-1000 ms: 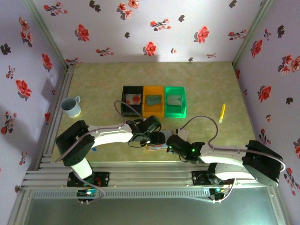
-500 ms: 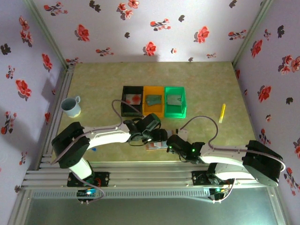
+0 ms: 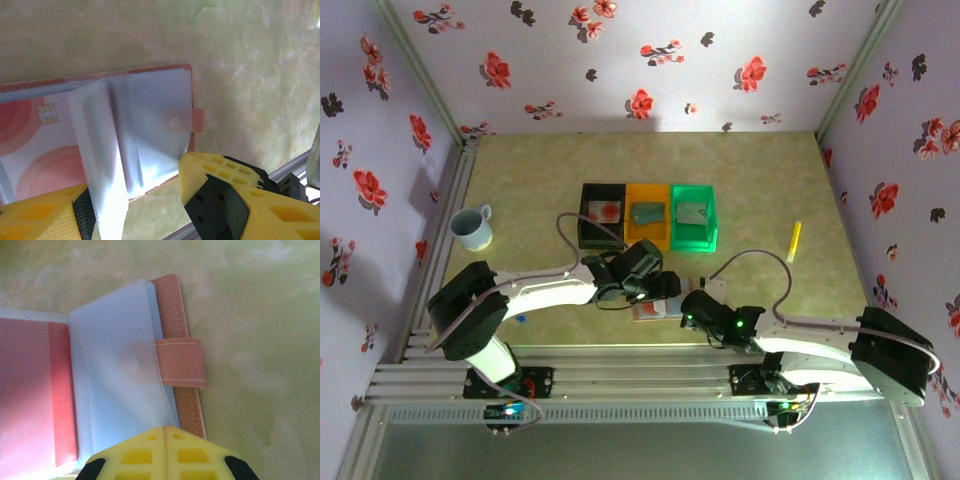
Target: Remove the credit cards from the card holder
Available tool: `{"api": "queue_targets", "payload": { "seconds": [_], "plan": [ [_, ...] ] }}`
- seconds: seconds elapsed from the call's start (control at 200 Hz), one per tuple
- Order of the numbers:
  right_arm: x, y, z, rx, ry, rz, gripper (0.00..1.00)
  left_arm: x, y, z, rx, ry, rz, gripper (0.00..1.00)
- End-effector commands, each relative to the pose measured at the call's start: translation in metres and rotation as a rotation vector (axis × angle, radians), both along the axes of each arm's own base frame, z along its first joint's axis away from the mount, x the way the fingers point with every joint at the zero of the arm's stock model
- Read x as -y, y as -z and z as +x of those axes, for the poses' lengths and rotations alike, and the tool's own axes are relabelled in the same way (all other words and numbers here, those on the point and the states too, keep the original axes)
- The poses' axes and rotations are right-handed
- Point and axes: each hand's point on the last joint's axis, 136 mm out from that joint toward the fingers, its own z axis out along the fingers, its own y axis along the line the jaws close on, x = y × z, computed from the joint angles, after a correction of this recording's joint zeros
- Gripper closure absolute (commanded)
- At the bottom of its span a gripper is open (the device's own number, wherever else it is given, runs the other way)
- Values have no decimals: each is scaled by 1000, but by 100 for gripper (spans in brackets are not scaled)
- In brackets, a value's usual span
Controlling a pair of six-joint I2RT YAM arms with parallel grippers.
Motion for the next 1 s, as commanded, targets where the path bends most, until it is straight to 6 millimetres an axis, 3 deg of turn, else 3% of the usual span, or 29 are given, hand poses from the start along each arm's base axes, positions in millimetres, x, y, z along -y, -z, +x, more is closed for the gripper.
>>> {"api": "queue_targets", "payload": {
  "seconds": [0.0, 0.995],
  "plan": [
    [21, 11, -9, -33, 18, -60, 100, 8, -3, 0, -1, 0, -25, 31],
    [42, -20, -6, 83, 56, 8, 100, 43, -6, 1, -34, 36, -80, 31]
  ]
}}
